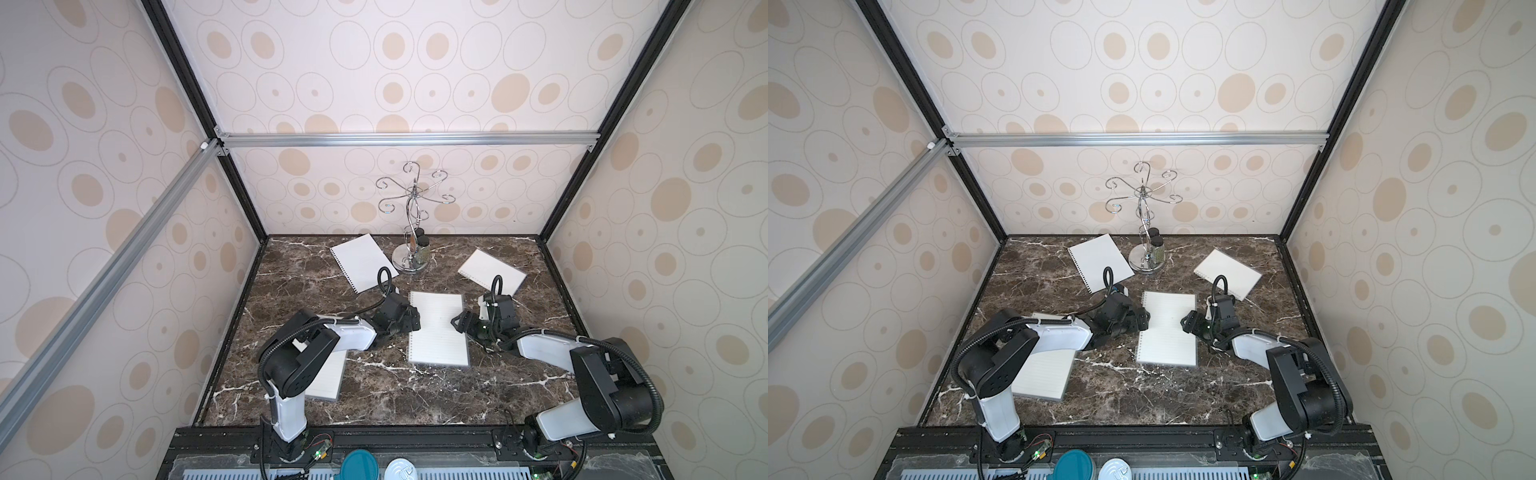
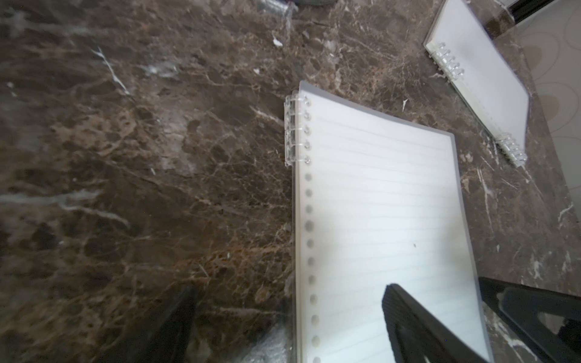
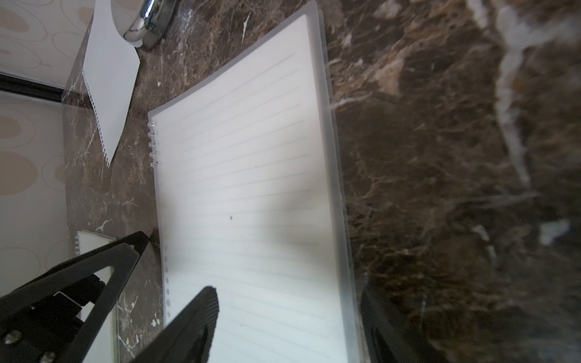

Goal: Tear off pages from different notebooks
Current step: Adjust the notebook at the center of the board, then open the notebook at the center of the board.

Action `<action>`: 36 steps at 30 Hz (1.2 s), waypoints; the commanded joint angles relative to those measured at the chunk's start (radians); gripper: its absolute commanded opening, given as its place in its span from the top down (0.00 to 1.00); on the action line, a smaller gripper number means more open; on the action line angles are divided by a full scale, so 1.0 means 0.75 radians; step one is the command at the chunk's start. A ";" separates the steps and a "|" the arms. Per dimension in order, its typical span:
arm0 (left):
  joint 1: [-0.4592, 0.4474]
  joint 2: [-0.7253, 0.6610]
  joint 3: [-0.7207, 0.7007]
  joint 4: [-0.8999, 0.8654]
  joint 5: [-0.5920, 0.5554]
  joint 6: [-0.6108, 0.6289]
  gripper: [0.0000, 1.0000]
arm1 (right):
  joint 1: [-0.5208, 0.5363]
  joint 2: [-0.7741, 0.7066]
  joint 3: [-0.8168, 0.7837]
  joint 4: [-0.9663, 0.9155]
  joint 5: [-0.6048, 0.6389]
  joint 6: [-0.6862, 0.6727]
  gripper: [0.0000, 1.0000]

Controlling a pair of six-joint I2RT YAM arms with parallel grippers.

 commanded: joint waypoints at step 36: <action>-0.106 -0.254 -0.342 0.361 0.117 -0.013 0.06 | 0.103 -0.122 -0.054 0.040 0.065 0.017 0.53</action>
